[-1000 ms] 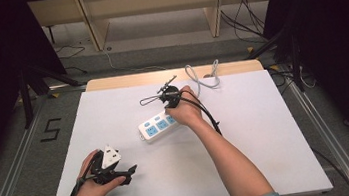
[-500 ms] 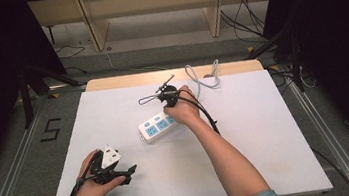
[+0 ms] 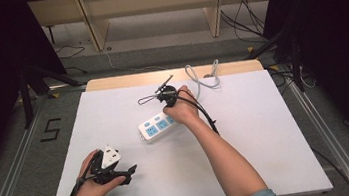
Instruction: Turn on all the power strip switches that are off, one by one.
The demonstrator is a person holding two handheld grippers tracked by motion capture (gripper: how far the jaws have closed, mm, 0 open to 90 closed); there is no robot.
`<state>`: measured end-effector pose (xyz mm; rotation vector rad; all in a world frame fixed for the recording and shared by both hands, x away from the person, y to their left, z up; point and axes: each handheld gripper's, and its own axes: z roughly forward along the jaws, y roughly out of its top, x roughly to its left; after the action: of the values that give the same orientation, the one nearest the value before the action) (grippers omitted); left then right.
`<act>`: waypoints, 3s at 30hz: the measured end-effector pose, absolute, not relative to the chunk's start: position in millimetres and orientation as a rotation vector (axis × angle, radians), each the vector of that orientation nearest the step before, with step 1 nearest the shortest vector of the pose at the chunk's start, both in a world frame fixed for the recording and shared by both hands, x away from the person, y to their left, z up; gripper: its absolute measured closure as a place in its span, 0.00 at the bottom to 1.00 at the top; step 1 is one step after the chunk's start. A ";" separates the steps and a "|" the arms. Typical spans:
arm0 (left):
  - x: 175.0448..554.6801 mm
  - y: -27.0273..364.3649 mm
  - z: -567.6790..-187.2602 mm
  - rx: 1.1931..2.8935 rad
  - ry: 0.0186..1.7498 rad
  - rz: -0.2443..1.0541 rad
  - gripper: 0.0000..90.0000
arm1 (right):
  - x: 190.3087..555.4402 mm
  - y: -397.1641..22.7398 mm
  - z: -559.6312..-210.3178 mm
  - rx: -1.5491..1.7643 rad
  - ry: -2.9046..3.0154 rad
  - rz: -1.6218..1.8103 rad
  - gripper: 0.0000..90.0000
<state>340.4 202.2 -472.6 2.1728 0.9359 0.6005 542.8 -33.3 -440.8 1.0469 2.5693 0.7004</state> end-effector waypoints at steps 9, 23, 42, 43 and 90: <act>340.7 202.8 -472.2 2.176 0.936 0.603 0.21 | 543.0 -32.4 -441.0 1.051 2.570 0.688 1.00; 341.0 202.6 -472.2 2.172 0.937 0.603 0.21 | 541.6 -30.5 -443.4 1.056 2.553 0.679 1.00; 341.0 201.0 -472.4 2.175 0.937 0.597 0.21 | 542.9 -31.3 -444.6 1.088 2.556 0.686 1.00; 341.0 200.9 -472.5 2.176 0.936 0.597 0.21 | 542.9 -31.3 -444.4 1.089 2.557 0.681 1.00; 342.2 201.0 -472.5 2.179 0.929 0.601 0.21 | 542.1 -30.4 -444.0 1.100 2.544 0.682 1.00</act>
<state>342.2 201.0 -472.5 2.1788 0.9295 0.6007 542.1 -30.4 -444.0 1.1001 2.5441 0.6824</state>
